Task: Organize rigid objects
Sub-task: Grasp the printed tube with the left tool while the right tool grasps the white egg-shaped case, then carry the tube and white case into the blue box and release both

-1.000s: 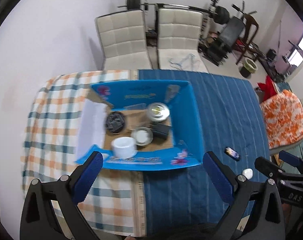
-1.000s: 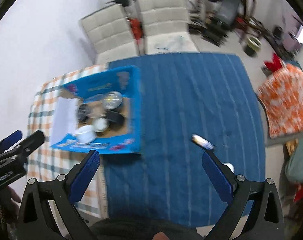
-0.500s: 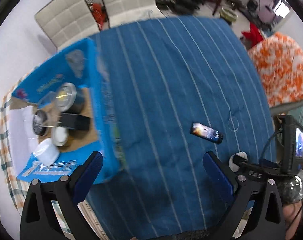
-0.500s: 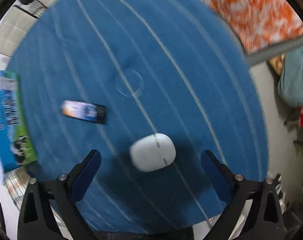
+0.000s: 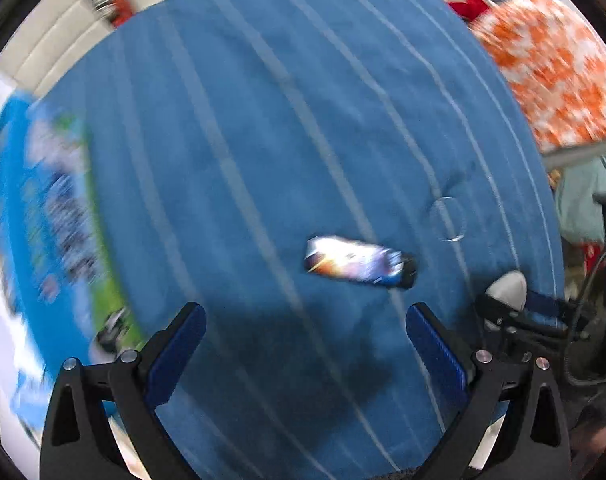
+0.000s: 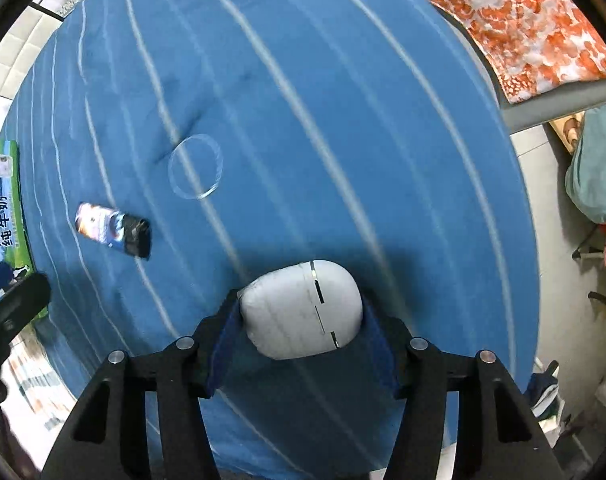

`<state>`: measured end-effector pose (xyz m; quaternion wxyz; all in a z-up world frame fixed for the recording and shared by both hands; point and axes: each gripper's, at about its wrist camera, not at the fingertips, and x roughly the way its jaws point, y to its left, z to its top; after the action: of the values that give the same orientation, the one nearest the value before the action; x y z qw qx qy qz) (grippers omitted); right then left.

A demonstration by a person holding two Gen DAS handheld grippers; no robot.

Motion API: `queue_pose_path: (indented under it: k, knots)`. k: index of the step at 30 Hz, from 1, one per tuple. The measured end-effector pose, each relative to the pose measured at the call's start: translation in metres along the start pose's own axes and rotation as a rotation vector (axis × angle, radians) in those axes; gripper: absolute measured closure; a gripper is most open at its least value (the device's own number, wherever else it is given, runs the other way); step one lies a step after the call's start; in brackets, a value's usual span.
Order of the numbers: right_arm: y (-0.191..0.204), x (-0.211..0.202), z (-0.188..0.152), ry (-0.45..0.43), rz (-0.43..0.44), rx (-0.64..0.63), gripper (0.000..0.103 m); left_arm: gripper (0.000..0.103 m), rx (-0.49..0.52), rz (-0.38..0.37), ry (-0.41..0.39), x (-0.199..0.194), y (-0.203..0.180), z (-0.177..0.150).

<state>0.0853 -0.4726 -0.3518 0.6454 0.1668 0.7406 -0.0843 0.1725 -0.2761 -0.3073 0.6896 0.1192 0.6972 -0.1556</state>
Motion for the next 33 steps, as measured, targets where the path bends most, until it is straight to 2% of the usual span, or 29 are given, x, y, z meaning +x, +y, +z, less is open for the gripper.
queue_pose_path:
  k: [4, 7, 9, 11, 13, 15, 17, 19, 20, 24, 27, 30, 33]
  knots:
    - [-0.017, -0.001, 0.011, 0.008, -0.024, -0.026, 0.042, 0.000, 0.159, 0.031, 0.038, 0.022, -0.024, 0.015]
    - [-0.022, -0.002, 0.020, 0.017, -0.024, -0.033, 0.042, 0.000, 0.271, 0.024, 0.063, 0.034, -0.041, 0.020]
    - [-0.023, -0.001, 0.026, 0.026, -0.018, -0.027, 0.042, 0.001, 0.334, 0.053, 0.082, 0.044, -0.050, 0.021]
    - [-0.024, 0.003, 0.030, 0.030, -0.014, -0.015, 0.042, 0.019, 0.371, 0.057, 0.123, 0.056, -0.059, 0.021]
    - [-0.024, 0.003, 0.033, 0.031, -0.011, -0.002, 0.042, 0.019, 0.374, 0.061, 0.118, 0.058, -0.061, 0.020]
    - [-0.023, 0.003, 0.035, 0.028, -0.006, 0.002, 0.042, 0.020, 0.336, 0.050, 0.122, 0.058, -0.058, 0.020]
    - [-0.022, 0.002, 0.035, 0.026, 0.003, 0.004, 0.042, 0.020, 0.245, 0.026, 0.117, 0.056, -0.049, 0.022]
    - [-0.020, 0.001, 0.035, 0.025, 0.006, 0.001, 0.042, 0.020, 0.093, -0.013, 0.125, 0.055, -0.030, 0.022]
    - [-0.020, 0.001, 0.036, 0.024, 0.013, 0.007, 0.042, 0.020, 0.001, -0.060, 0.126, 0.053, -0.019, 0.022]
    - [-0.023, -0.001, 0.037, 0.021, 0.048, 0.035, 0.042, 0.020, -0.221, -0.157, 0.115, 0.045, 0.016, 0.017]
    - [-0.024, -0.004, 0.038, 0.003, 0.053, 0.038, 0.042, 0.020, -0.252, -0.138, 0.090, 0.038, 0.031, 0.013]
    - [-0.016, -0.012, 0.037, -0.023, 0.036, 0.012, 0.042, 0.020, -0.238, -0.098, 0.053, 0.026, 0.037, 0.010]
    - [-0.001, -0.023, 0.034, -0.060, 0.016, -0.035, 0.042, 0.020, -0.198, -0.045, -0.017, 0.005, 0.032, 0.011]
